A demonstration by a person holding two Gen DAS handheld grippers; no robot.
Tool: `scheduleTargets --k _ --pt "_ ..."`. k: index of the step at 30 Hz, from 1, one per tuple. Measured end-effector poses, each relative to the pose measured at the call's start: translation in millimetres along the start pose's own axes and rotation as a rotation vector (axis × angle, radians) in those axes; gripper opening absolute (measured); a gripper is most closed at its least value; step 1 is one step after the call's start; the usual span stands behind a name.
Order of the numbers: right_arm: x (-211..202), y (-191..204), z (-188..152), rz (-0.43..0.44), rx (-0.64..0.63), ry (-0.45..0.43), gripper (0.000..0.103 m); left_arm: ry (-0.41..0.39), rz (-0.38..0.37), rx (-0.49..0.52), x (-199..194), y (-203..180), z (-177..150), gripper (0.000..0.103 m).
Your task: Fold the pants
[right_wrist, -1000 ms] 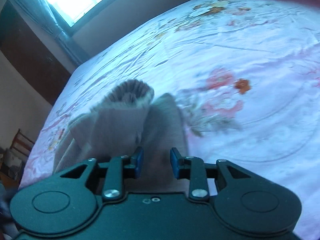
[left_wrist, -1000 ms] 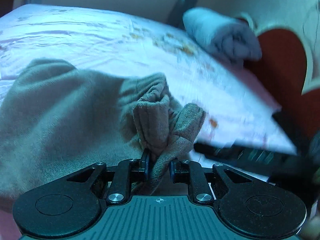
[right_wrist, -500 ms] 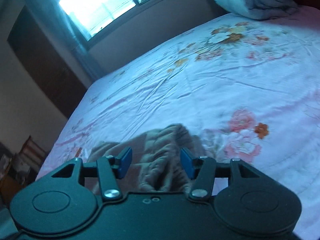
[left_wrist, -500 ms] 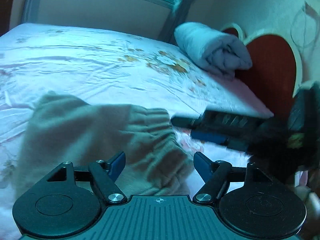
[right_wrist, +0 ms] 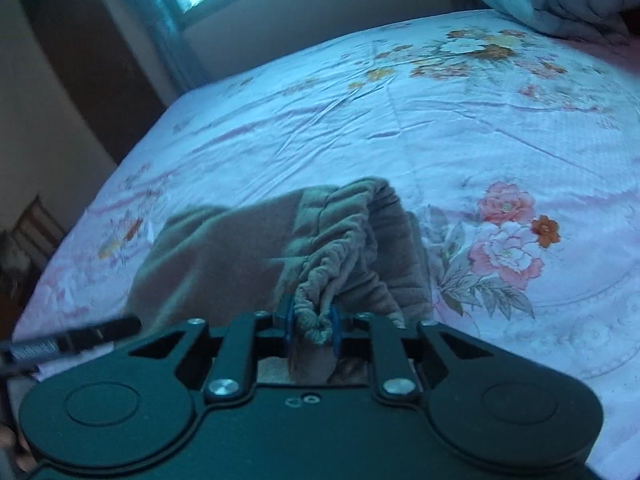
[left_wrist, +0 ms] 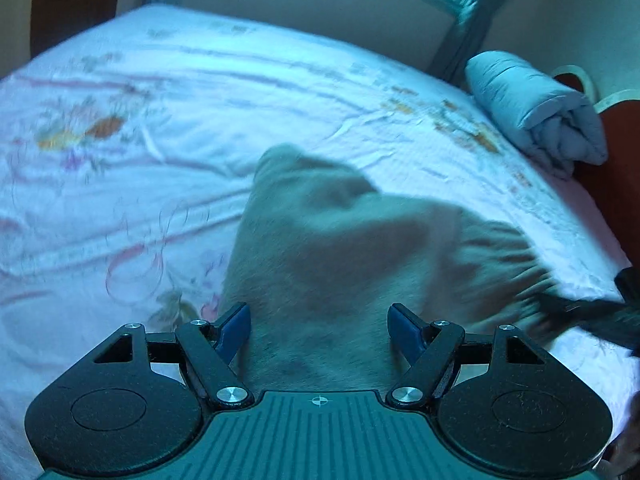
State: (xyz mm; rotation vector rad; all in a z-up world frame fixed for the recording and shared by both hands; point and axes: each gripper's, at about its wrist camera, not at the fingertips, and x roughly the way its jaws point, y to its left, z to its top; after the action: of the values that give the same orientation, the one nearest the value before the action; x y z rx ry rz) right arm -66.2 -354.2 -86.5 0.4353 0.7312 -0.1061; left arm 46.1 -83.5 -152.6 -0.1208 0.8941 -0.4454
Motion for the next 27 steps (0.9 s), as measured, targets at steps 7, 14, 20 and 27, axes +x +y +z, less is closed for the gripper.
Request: scheduleTargets --k 7,14,20,27 --pt "-7 -43 -17 -0.038 0.119 0.036 0.012 0.065 0.045 -0.007 36 -2 -3 0.075" --pt "-15 -52 -9 -0.086 0.158 -0.028 0.086 0.070 0.026 -0.034 29 1 -3 0.075" --pt "5 -77 -25 0.031 0.352 0.038 0.043 0.070 0.022 -0.038 29 3 -5 0.075" --pt "-19 -63 -19 0.058 0.287 -0.007 0.017 0.073 0.029 -0.031 33 1 -6 0.077"
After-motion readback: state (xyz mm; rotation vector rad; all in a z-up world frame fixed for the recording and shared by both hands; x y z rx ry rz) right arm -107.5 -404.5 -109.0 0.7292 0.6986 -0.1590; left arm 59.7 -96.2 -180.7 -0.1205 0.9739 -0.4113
